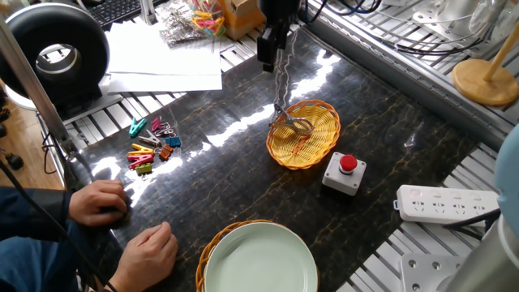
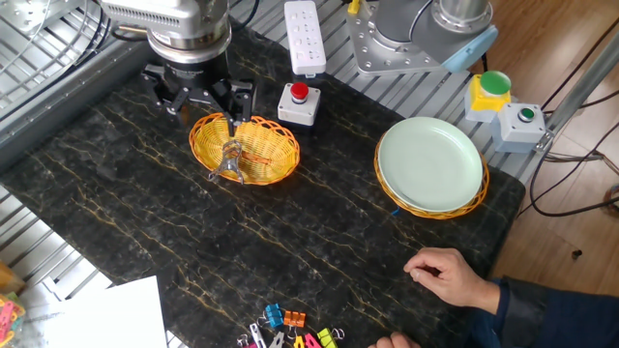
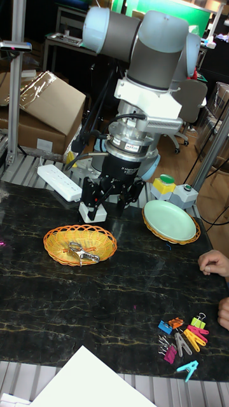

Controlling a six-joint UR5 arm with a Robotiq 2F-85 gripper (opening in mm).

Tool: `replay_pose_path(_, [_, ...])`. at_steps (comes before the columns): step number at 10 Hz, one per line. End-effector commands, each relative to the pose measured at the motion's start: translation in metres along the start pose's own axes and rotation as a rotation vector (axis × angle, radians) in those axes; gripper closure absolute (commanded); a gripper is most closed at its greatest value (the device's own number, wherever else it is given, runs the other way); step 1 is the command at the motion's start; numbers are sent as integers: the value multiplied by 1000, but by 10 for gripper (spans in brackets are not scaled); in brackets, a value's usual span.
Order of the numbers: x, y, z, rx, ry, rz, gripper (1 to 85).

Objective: Use a clamp

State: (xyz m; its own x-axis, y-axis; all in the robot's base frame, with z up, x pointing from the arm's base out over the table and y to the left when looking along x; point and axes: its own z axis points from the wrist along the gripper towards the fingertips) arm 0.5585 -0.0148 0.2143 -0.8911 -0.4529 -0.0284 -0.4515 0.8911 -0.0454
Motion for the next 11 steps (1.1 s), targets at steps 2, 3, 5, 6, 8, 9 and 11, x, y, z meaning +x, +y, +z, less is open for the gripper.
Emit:
replay_pose_path(2, [-3, -1, -4, 1, -9, 8, 210])
replay_pose_path(3, [-4, -1, -4, 2, -10, 9, 207])
replay_pose_path(5, [-2, -2, -4, 4, -4, 24, 207])
replay_pose_path(6, [-2, -3, -4, 11, -4, 27, 210])
replay_pose_path(8, [-6, 7, 12, -42, -28, 35, 210])
replay_pose_path(9, [-6, 10, 28, -58, -38, 26, 200])
replay_pose_path(11, [10, 2, 49, -28, 4, -21, 173])
